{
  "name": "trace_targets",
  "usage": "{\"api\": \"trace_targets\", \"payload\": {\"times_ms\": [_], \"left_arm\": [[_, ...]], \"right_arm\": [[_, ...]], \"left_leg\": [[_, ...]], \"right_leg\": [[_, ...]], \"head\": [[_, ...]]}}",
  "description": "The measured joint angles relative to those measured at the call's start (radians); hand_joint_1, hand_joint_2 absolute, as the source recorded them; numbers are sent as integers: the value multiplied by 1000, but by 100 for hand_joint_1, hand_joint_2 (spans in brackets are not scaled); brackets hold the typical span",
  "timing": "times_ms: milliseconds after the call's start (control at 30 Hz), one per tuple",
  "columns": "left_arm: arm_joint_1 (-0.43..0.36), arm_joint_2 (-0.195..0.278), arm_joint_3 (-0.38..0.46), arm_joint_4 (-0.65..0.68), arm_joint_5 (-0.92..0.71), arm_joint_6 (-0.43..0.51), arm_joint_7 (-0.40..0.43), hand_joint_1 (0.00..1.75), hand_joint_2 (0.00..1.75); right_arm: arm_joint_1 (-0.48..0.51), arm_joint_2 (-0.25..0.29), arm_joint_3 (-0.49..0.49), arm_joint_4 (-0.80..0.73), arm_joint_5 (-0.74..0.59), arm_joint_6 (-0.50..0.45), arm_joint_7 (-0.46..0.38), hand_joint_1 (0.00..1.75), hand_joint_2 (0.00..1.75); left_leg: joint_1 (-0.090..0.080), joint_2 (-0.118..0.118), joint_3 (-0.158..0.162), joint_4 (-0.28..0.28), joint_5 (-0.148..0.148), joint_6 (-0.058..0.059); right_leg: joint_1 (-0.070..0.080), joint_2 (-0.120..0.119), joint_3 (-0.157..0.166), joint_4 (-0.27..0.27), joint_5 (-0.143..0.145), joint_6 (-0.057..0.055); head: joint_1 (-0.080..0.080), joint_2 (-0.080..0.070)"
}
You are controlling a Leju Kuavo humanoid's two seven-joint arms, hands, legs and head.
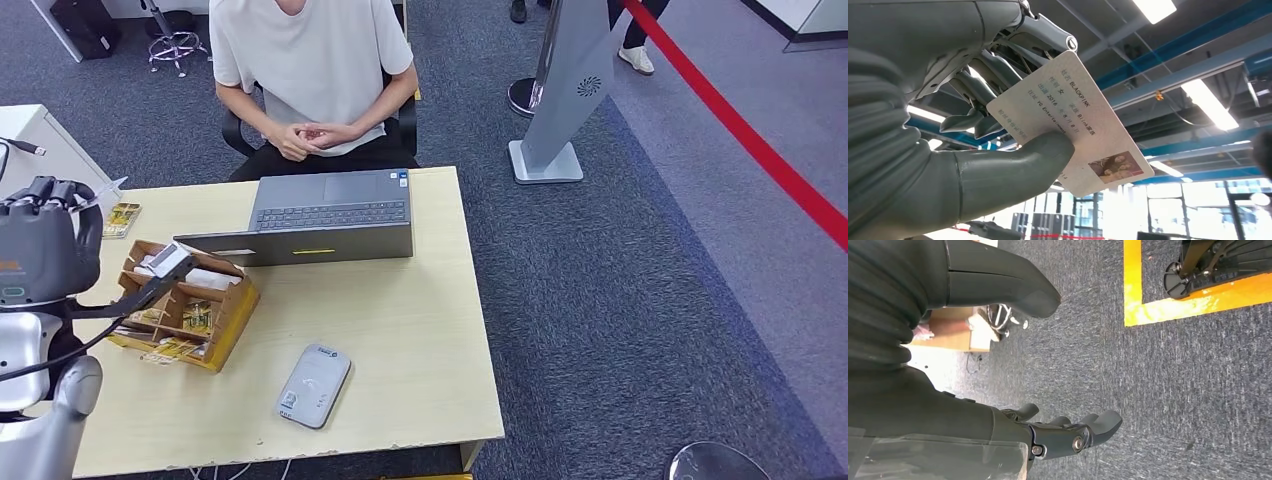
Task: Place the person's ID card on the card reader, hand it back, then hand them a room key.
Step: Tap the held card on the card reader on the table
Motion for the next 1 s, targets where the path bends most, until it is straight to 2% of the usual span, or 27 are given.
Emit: {"api": "trace_targets", "payload": {"times_ms": [200,500,1000], "left_arm": [[54,-13,-66,-111,-33,-69,32,175,175],[114,-27,-154,-238,-64,-92,43,175,175],[275,-66,-330,-307,-77,-105,32,175,175]], "right_arm": [[3,0,-17,0,-17,-5,3,0,175],[5,0,-35,0,-33,-8,4,0,175],[9,7,-65,0,-61,-18,9,0,175]], "left_leg": [[0,0,0,0,0,0],[0,0,0,0,0,0],[0,0,-1,0,-1,1]], "right_leg": [[0,0,0,0,0,0],[0,0,0,0,0,0],[0,0,0,0,0,0]], "head": [[0,0],[0,0],[0,0]]}}
